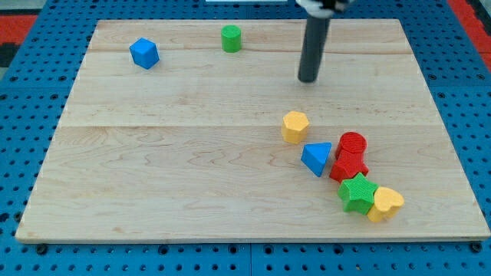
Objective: Move the green circle into the red circle
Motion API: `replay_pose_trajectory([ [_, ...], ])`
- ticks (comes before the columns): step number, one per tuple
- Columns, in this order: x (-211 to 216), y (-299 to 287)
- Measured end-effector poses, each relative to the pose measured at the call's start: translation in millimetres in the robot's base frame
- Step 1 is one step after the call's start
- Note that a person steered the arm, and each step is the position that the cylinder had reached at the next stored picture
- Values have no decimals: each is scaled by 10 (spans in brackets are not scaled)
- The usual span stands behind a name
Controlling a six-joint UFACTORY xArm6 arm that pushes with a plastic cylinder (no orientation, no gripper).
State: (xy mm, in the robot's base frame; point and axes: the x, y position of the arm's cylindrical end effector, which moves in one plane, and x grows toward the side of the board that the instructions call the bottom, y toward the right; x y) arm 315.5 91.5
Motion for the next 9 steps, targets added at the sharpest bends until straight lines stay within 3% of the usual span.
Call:
replay_pose_trajectory([
  [2,-1203,-943],
  [4,-993,-1614],
  [6,-92,53],
  [7,-6,292],
  [8,-292,493],
  [9,230,1087],
])
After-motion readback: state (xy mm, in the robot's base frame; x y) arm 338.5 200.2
